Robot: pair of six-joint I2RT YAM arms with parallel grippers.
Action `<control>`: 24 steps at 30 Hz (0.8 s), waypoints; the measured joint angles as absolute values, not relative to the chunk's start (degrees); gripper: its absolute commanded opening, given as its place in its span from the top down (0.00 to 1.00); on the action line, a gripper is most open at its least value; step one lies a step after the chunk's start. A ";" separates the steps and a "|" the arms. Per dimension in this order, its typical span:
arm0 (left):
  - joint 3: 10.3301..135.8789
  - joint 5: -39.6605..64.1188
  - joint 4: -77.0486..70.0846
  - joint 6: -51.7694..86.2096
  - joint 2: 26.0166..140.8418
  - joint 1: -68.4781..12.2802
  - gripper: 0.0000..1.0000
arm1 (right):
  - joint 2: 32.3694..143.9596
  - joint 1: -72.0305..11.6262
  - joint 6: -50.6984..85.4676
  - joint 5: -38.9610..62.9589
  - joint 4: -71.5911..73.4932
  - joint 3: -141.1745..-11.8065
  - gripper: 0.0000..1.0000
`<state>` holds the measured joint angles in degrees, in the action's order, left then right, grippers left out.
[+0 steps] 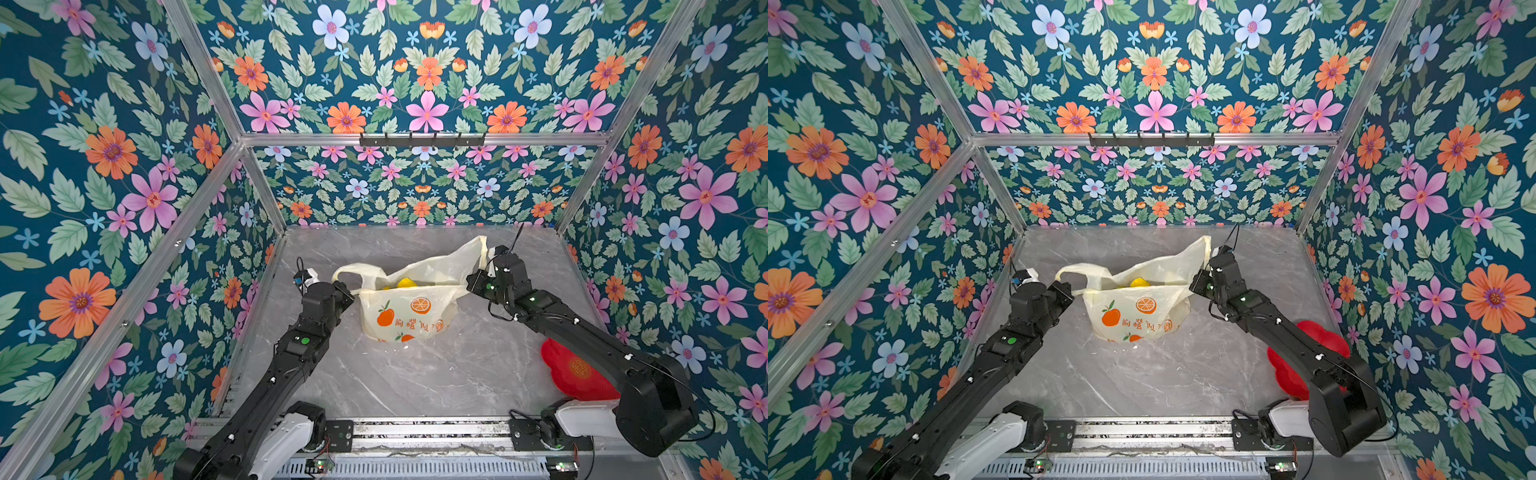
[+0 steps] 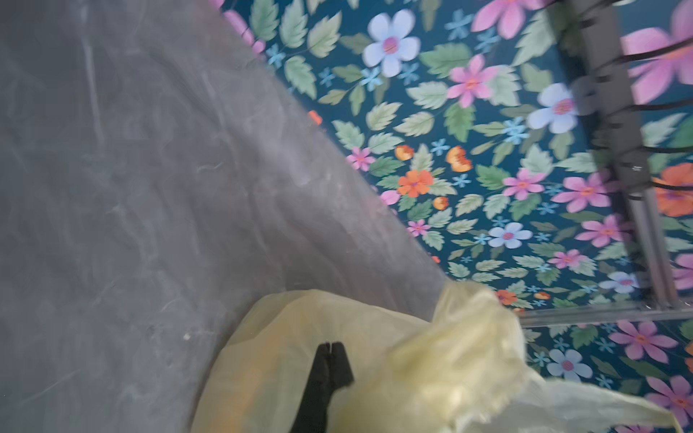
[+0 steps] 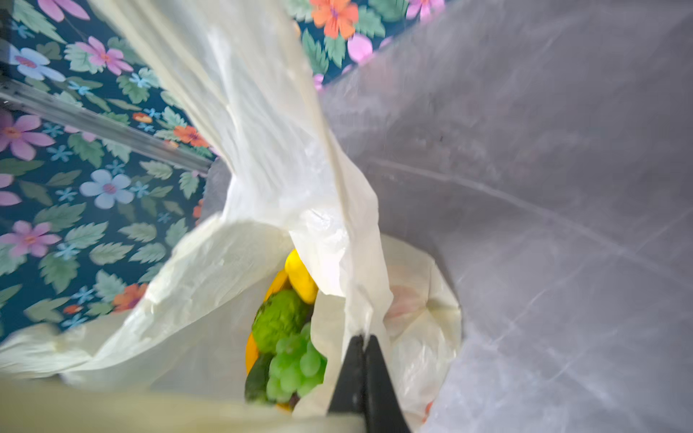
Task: Take fruits out of the plastic bag
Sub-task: Spread open the plastic bag at the center of the table.
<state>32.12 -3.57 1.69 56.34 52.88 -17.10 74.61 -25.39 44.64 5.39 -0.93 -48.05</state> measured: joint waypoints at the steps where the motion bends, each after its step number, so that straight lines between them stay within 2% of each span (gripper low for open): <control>1: 30.81 -2.31 1.93 57.21 53.43 -16.34 1.00 | 74.06 -25.39 45.50 6.22 0.27 -46.33 1.00; 5: 32.56 -0.12 4.56 56.16 55.24 -16.73 1.00 | 72.31 -25.32 47.42 7.38 3.38 -42.83 1.00; 7: 35.66 -0.99 6.22 54.37 55.22 -18.59 0.90 | 71.42 -25.61 47.57 7.84 4.69 -42.52 1.00; 13: 43.20 -6.37 14.90 50.65 52.80 -26.57 0.51 | 69.12 -29.26 44.56 7.66 5.78 -43.97 1.00; 15: 45.47 -11.05 19.53 50.63 51.00 -30.50 0.43 | 68.60 -30.24 43.48 6.79 5.74 -44.23 1.00; 18: 49.41 -17.34 26.30 51.09 49.17 -36.91 0.37 | 68.36 -31.03 42.11 5.76 5.52 -44.84 1.00; 24: 55.92 -27.46 38.09 53.63 48.51 -47.86 0.37 | 68.84 -31.20 40.27 5.08 4.80 -46.00 1.00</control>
